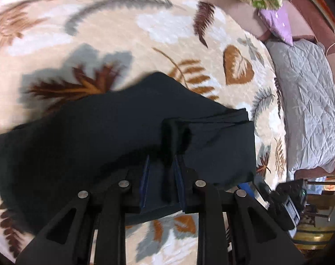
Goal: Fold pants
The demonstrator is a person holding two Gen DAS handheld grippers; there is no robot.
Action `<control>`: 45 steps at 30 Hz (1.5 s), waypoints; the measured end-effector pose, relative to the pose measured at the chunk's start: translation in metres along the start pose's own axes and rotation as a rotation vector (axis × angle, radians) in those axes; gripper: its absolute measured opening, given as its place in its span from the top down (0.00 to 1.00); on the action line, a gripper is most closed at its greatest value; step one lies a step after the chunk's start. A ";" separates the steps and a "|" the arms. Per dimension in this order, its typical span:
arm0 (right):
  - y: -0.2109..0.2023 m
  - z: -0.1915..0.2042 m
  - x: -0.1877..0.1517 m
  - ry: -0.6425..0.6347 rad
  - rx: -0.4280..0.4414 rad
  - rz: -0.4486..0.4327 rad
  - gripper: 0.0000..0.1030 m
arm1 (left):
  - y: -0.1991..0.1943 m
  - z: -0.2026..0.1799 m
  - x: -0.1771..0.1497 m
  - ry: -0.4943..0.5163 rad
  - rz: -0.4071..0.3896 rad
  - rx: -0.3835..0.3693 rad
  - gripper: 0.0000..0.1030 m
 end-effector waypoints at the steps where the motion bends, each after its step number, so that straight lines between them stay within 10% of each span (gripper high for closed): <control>1: -0.005 0.002 -0.004 -0.006 -0.007 0.003 0.60 | -0.004 0.001 -0.002 -0.006 -0.005 -0.015 0.79; 8: -0.004 0.038 0.012 -0.108 0.127 -0.058 0.60 | -0.001 -0.028 -0.029 0.045 0.033 -0.134 0.74; 13: 0.023 0.019 0.023 -0.088 0.076 -0.042 0.63 | 0.028 -0.025 -0.038 0.079 0.032 0.012 0.74; 16: 0.032 -0.005 0.022 -0.059 0.043 0.010 0.96 | 0.032 -0.021 -0.041 0.081 0.009 0.003 0.74; 19: 0.034 -0.016 0.023 -0.045 0.043 0.024 1.00 | 0.027 -0.020 -0.044 0.074 -0.015 -0.014 0.74; 26: 0.029 0.028 0.016 -0.194 -0.034 0.057 0.66 | -0.008 0.004 -0.069 -0.004 -0.087 -0.023 0.74; 33: 0.055 0.094 -0.032 -0.430 -0.063 0.178 0.63 | -0.081 0.064 -0.074 -0.076 -0.169 -0.066 0.74; 45: 0.119 0.190 -0.190 -1.363 -0.368 0.301 0.39 | -0.133 0.180 -0.027 -0.250 -0.230 -0.050 0.61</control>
Point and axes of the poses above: each gripper's, at about its wrist camera, not at the fingertips, and y roughly the way its jaws point, z to its left, x to its top, the point moved 3 cm from there along y, roughly the way its jaws point, and after that the axes turned 10 degrees about -y, right-handed, at the moved point
